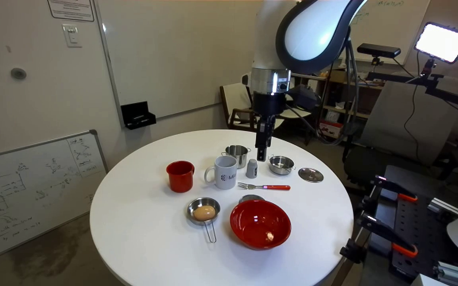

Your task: Move the cup backwards

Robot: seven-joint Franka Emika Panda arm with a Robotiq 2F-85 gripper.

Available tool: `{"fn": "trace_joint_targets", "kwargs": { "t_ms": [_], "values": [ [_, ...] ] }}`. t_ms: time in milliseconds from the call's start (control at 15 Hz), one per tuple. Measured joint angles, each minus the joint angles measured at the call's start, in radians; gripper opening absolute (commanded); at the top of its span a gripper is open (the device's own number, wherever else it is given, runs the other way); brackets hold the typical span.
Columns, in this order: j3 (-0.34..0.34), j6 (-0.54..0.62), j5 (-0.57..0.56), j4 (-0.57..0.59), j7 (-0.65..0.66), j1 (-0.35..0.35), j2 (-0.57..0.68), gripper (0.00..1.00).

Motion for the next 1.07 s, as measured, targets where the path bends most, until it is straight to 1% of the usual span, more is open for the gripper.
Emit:
{"fn": "trace_joint_targets", "kwargs": {
  "t_ms": [133,333,467,667,800,933,1067],
  "values": [
    [-0.011,0.0,-0.053,0.058,-0.066,-0.007,0.066,1.0],
    [-0.049,0.001,-0.186,0.157,-0.113,-0.008,0.166,1.0],
    [-0.067,0.0,-0.248,0.227,-0.149,-0.01,0.231,1.0],
    [-0.064,0.004,-0.267,0.334,-0.229,-0.021,0.327,1.0],
    [-0.041,0.006,-0.262,0.394,-0.282,-0.04,0.38,1.0],
    [-0.025,0.006,-0.261,0.428,-0.307,-0.055,0.414,1.0],
    [-0.021,0.006,-0.261,0.439,-0.314,-0.059,0.423,1.0]
  ]
}}
